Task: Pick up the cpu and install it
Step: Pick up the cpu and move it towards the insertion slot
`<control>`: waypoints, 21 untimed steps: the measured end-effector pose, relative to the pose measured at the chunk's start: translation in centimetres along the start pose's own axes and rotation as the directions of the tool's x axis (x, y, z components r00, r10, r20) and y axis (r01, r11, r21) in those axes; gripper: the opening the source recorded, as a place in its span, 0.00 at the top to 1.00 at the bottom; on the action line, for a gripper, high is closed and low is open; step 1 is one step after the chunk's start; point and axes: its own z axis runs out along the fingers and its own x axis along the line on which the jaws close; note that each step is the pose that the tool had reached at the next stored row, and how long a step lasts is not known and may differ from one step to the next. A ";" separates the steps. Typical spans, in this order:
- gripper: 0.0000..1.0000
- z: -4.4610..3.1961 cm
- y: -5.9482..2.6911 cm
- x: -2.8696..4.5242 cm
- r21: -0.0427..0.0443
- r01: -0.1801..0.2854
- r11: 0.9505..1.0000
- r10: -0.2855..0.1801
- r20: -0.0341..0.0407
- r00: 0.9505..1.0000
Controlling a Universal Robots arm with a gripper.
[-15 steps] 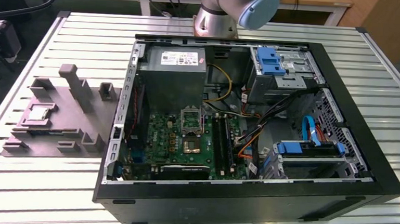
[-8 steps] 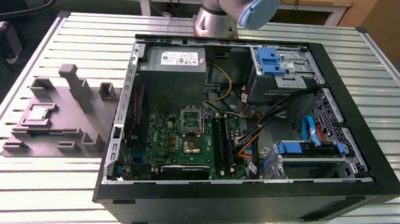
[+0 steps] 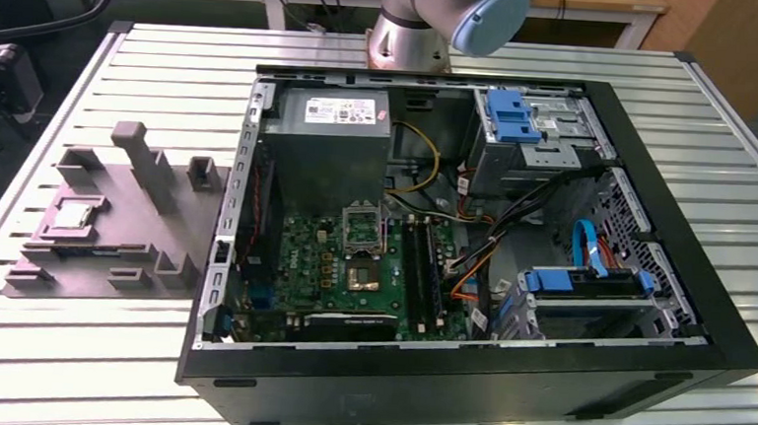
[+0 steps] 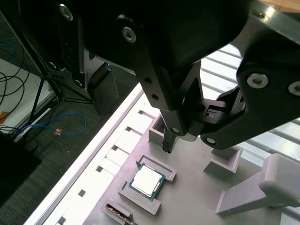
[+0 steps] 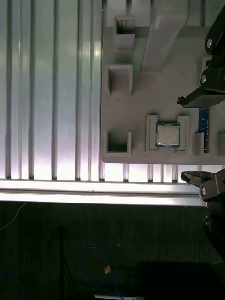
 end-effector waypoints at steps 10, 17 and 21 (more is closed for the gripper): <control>0.35 0.30 -0.02 -0.01 0.000 0.000 1.000 0.000 0.000 1.000; 0.35 0.53 -0.03 -0.01 0.000 0.000 1.000 0.000 0.000 1.000; 0.35 0.67 -0.03 -0.01 0.000 0.000 1.000 0.000 0.000 1.000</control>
